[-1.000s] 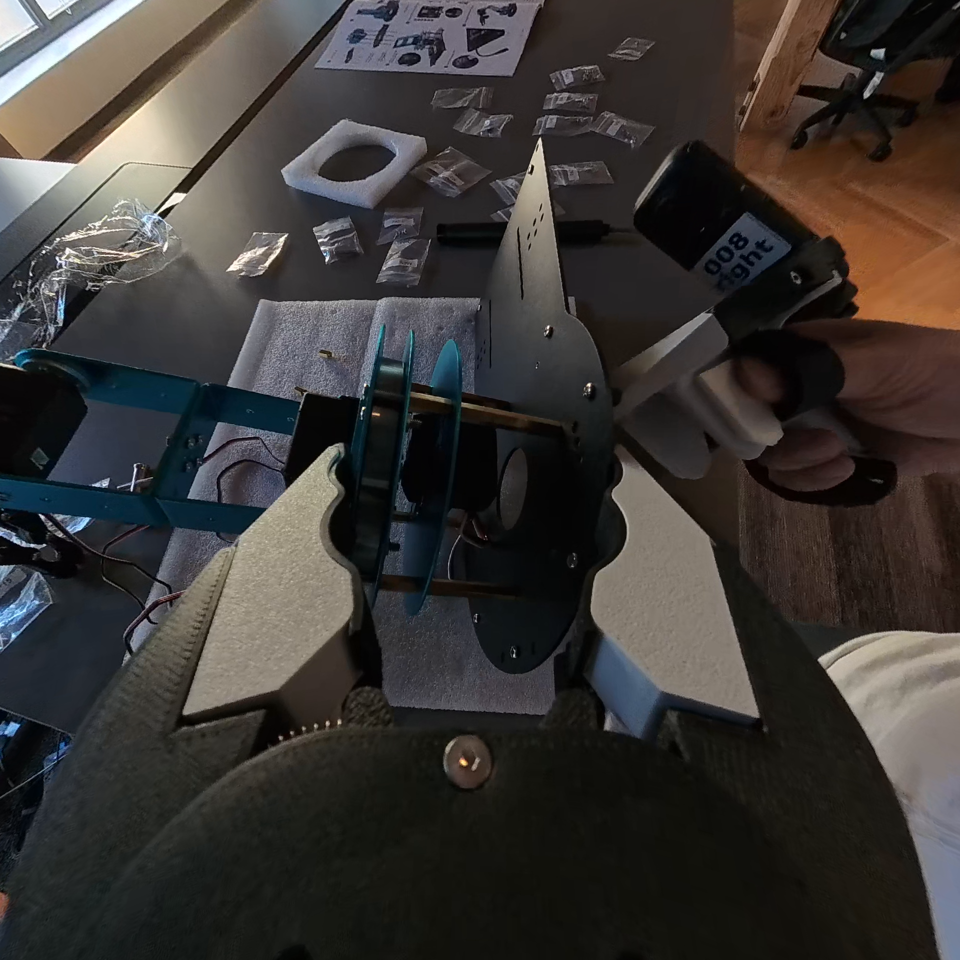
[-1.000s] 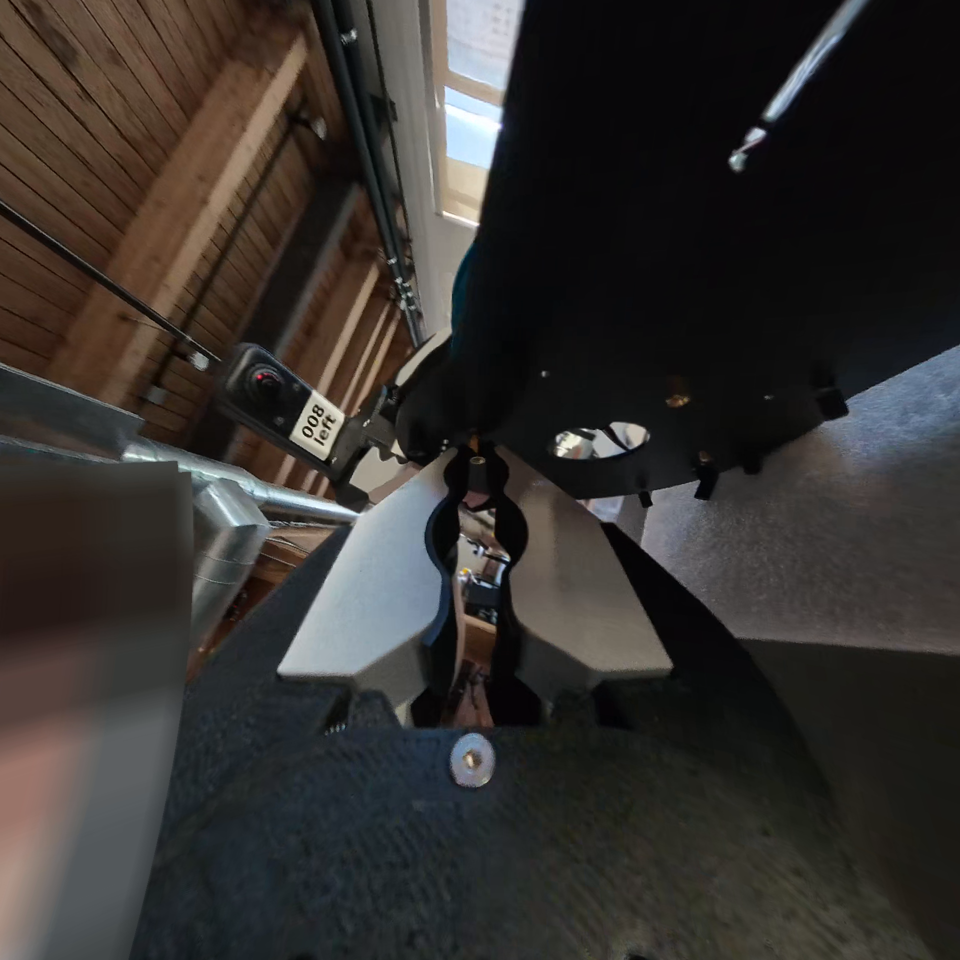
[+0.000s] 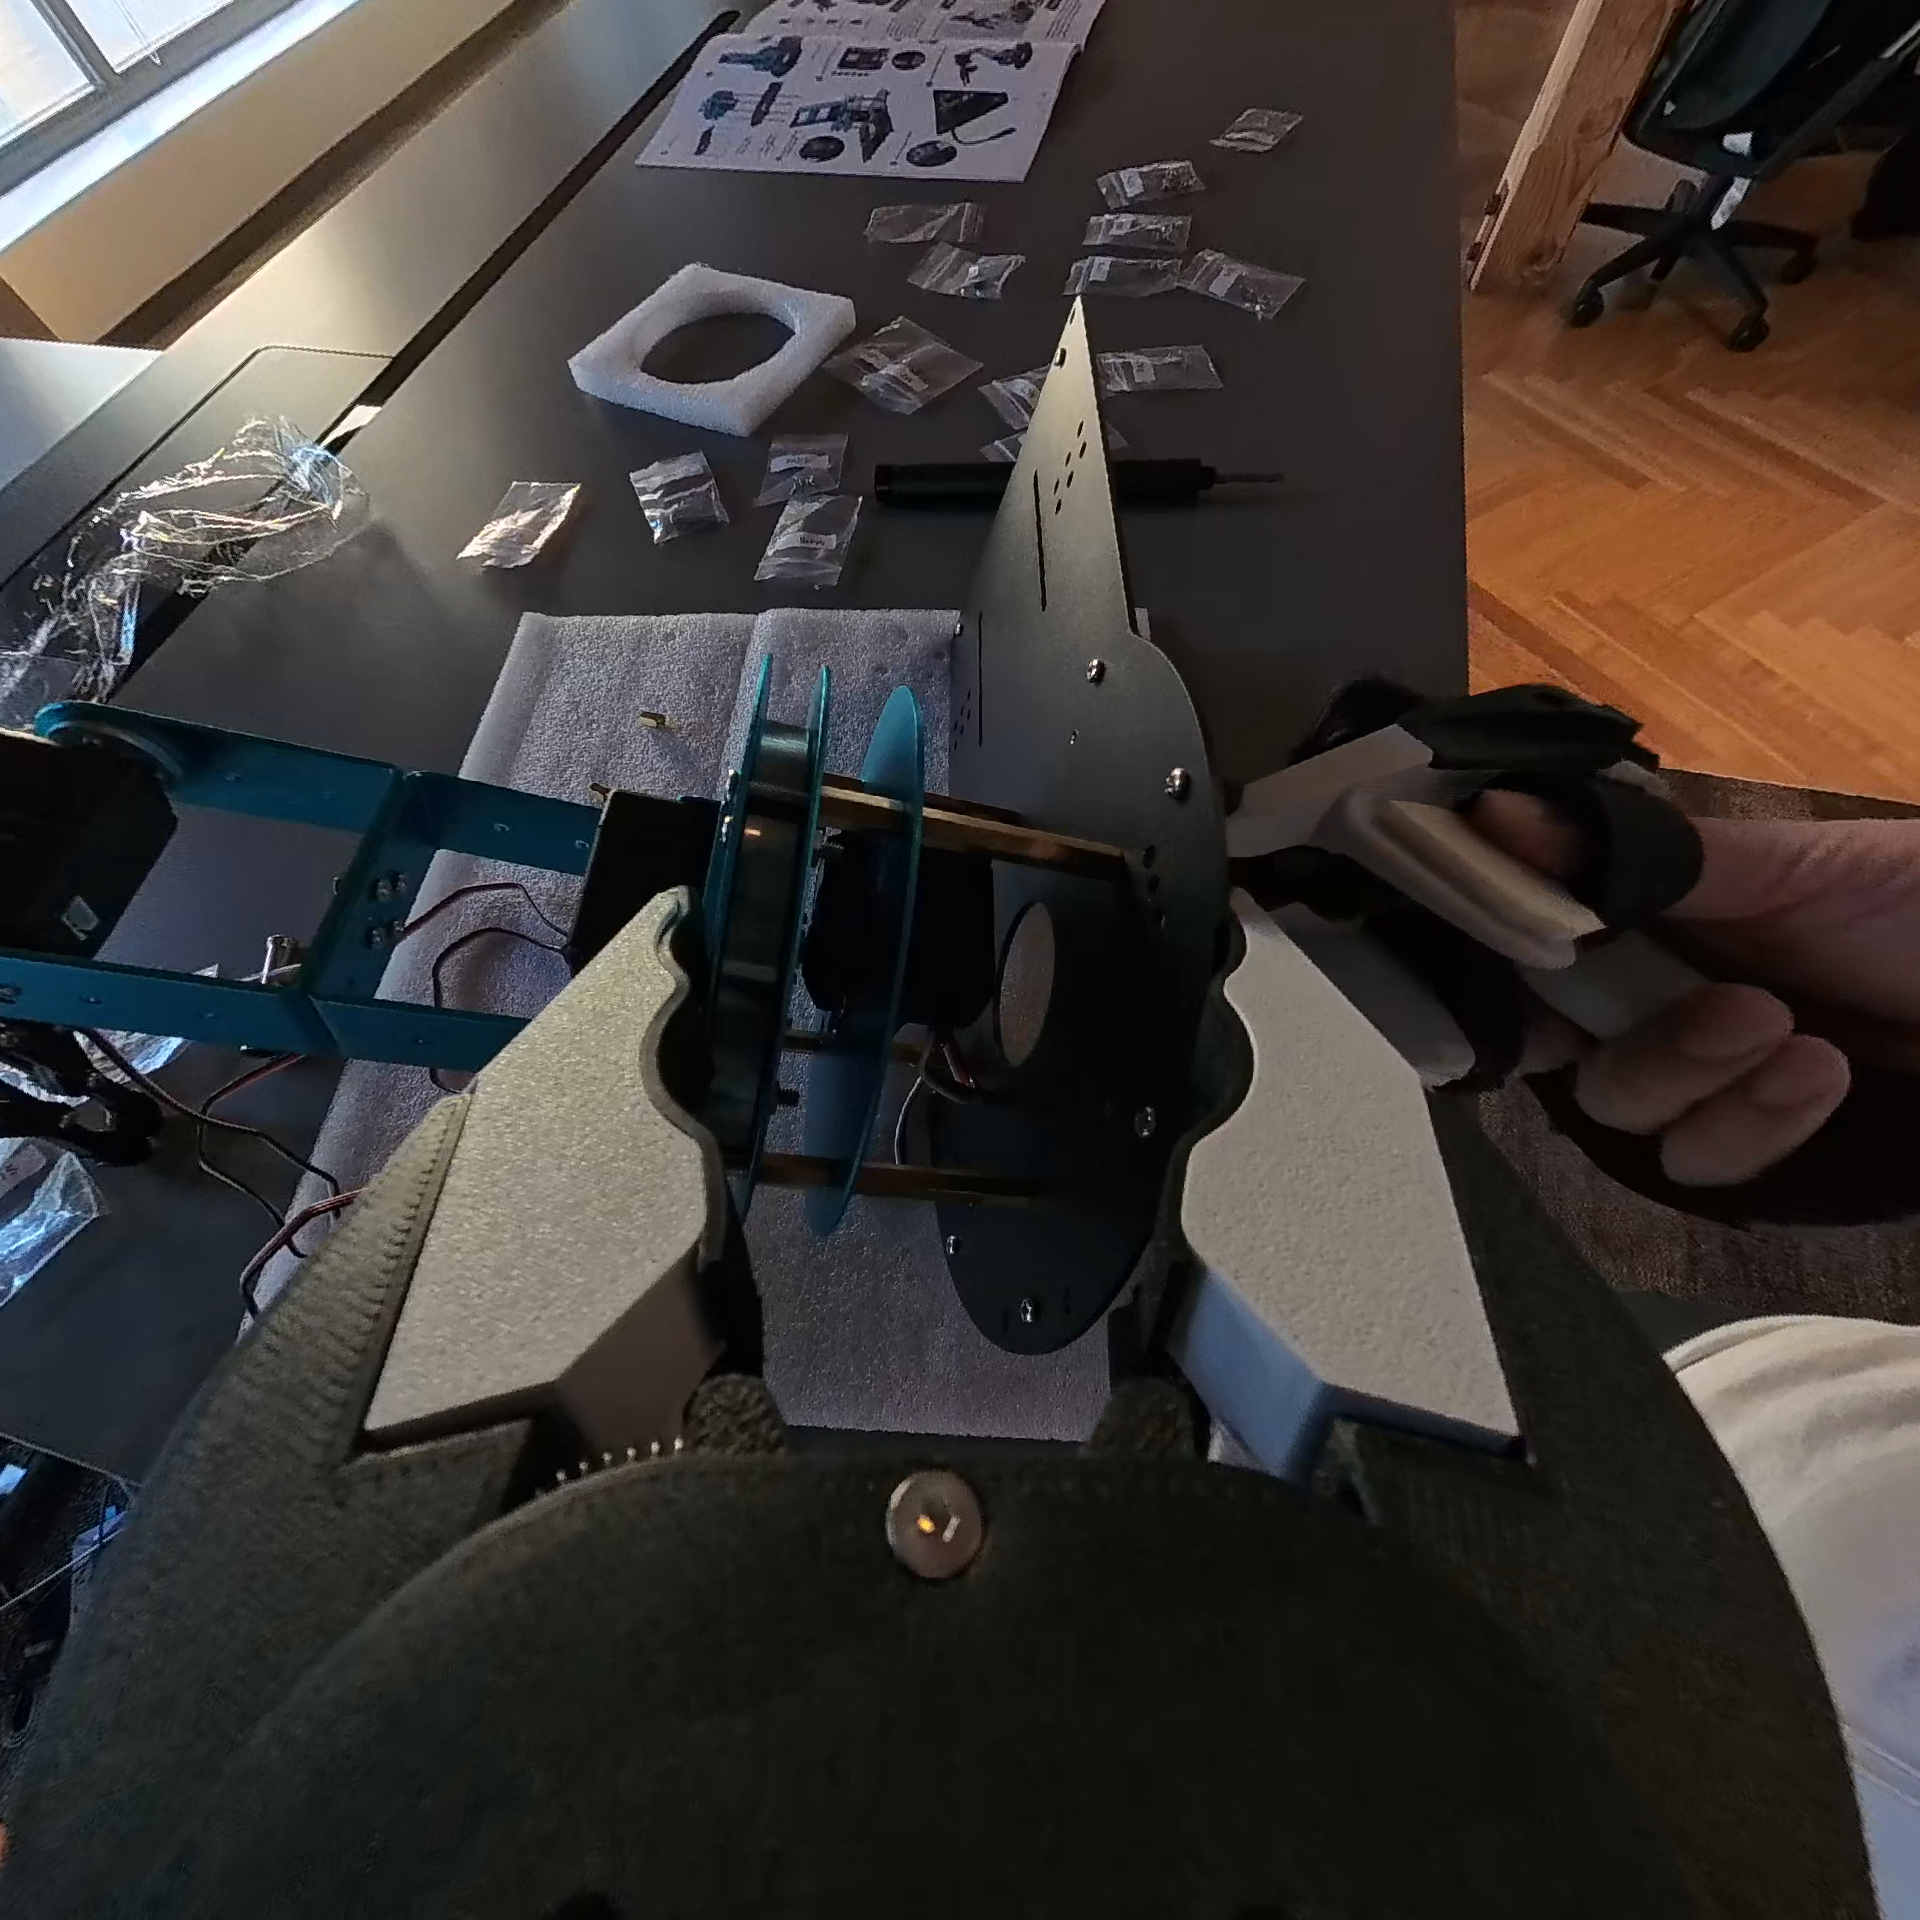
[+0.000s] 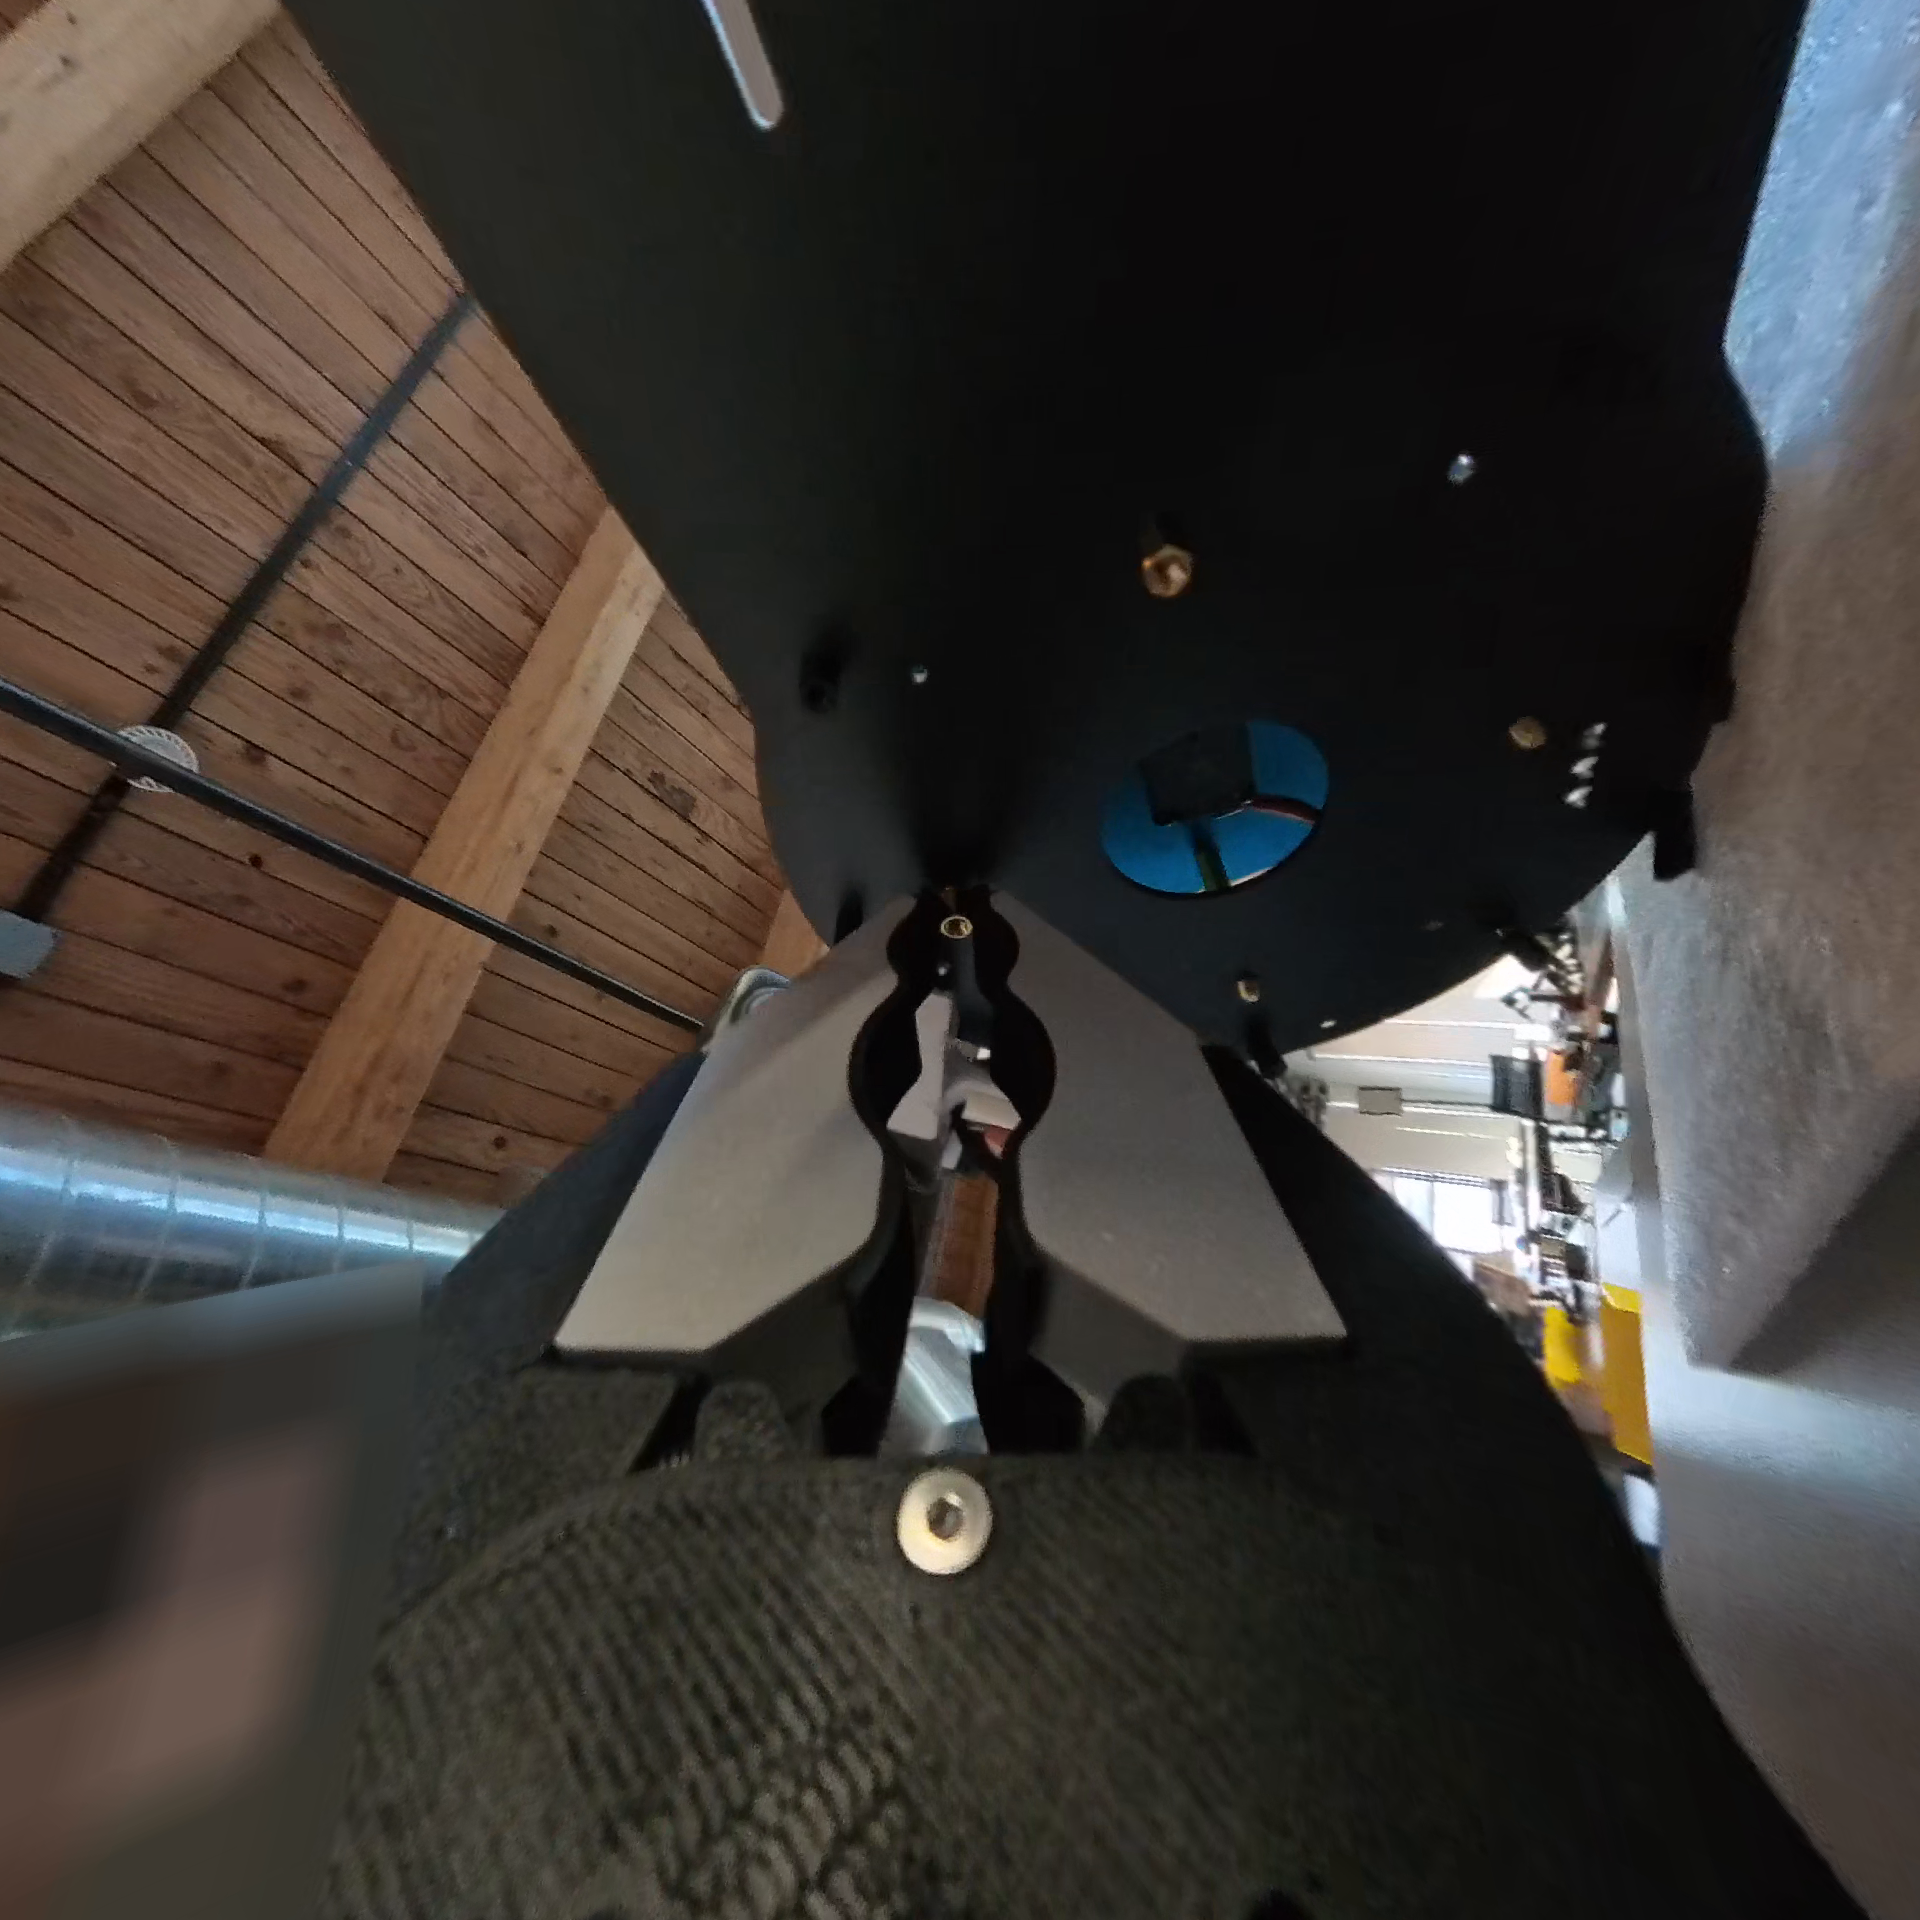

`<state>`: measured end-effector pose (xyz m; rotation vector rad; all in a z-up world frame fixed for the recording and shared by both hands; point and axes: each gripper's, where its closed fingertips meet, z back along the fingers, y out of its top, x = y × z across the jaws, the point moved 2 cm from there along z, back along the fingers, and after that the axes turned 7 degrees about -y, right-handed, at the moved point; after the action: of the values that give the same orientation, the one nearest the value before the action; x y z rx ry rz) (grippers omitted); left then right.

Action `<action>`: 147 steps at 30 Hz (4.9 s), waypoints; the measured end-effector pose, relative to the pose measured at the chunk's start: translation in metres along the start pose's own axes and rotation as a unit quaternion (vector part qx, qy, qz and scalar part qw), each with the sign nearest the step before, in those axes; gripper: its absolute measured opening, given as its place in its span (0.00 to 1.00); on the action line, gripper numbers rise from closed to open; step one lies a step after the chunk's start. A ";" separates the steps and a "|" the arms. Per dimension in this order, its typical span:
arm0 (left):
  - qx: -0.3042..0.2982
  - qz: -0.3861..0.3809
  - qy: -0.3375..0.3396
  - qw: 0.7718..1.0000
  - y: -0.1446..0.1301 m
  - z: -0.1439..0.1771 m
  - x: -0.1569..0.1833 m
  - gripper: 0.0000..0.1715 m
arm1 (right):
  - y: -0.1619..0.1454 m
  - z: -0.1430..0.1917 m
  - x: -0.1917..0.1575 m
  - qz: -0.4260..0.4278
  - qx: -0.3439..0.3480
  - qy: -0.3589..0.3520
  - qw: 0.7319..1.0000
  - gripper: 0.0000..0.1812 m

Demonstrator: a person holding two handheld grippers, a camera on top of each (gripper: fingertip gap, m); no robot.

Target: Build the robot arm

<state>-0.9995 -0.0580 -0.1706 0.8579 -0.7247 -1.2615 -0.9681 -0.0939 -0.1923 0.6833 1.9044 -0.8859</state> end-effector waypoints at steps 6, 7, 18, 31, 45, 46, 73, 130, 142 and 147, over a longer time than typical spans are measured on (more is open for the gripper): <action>0.001 0.000 0.000 1.000 0.000 0.000 0.000 0.55 | 0.000 -0.001 0.000 -0.026 0.021 0.007 0.999 0.01; 0.001 0.000 0.000 1.000 0.000 0.000 0.000 0.55 | 0.000 -0.001 0.000 -0.026 0.023 0.007 0.999 0.01; 0.000 0.000 0.000 1.000 0.000 0.000 0.000 0.55 | 0.003 -0.001 -0.001 0.006 0.037 -0.007 0.999 0.00; -0.002 0.000 0.001 1.000 0.000 0.000 0.000 0.55 | 0.009 0.010 -0.010 0.216 0.068 -0.078 0.971 0.00; -0.002 0.001 0.000 1.000 0.000 0.000 0.000 0.55 | 0.010 0.004 -0.019 0.657 -0.026 -0.212 0.723 0.19; -0.002 0.001 0.000 1.000 0.000 0.000 0.000 0.55 | 0.009 0.004 -0.019 0.652 -0.028 -0.210 0.728 0.19; -0.002 0.002 0.000 1.000 0.000 0.000 0.000 0.55 | 0.012 0.001 -0.019 0.617 -0.044 -0.223 0.754 0.16; 0.010 0.002 -0.001 1.000 0.000 0.000 -0.001 0.55 | 0.125 0.005 -0.134 0.807 -0.095 -0.227 0.537 0.09; -0.007 0.004 0.000 1.000 -0.001 0.000 0.000 0.55 | 0.213 -0.098 0.021 0.486 -0.437 -0.516 0.554 0.00; -0.007 0.006 0.001 1.000 -0.001 0.000 0.000 0.55 | 0.224 -0.097 0.043 0.473 -0.442 -0.570 0.505 0.08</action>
<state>-1.0001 -0.0577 -0.1712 0.8415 -0.7179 -1.2546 -0.8677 0.1202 -0.2661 0.2045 0.3251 0.4357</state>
